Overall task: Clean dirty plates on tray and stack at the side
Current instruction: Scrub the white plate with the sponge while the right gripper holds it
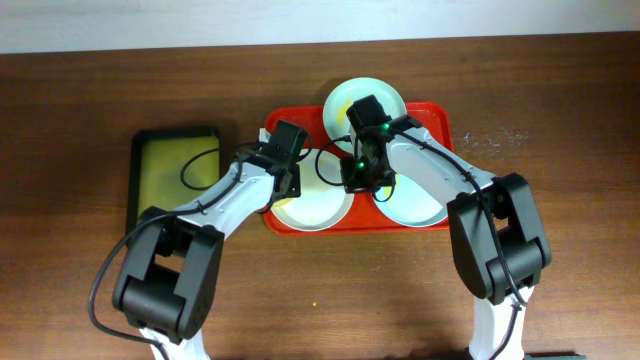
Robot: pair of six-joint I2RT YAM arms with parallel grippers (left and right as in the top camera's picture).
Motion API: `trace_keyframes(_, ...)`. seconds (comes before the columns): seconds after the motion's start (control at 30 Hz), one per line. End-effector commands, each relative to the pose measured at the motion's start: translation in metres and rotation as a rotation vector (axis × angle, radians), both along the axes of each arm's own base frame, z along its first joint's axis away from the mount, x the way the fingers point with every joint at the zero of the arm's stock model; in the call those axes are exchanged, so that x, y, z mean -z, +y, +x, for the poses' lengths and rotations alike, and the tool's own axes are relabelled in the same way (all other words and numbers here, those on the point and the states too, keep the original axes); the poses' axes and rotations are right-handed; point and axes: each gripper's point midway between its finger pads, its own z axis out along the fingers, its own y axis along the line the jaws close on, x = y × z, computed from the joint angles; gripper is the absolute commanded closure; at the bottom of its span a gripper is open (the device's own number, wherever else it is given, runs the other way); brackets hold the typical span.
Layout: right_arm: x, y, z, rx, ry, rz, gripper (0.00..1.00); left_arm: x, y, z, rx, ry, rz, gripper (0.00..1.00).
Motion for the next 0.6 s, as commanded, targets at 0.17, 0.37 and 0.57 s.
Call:
trace_keyframes(0.17,0.005,-0.001,-0.004,0.000,0.013,-0.015,0.94,-0.026,-0.076,-0.022,0.165,0.118,-0.456,1.00)
trace_keyframes(0.37,0.005,-0.001,-0.004,0.000,0.013,-0.015,0.94,-0.022,-0.089,-0.030,0.199,0.120,-0.426,1.00)
trace_keyframes(0.57,0.005,-0.001,-0.004,0.000,0.013,-0.016,0.94,-0.005,-0.064,-0.028,0.112,0.101,-0.291,1.00)
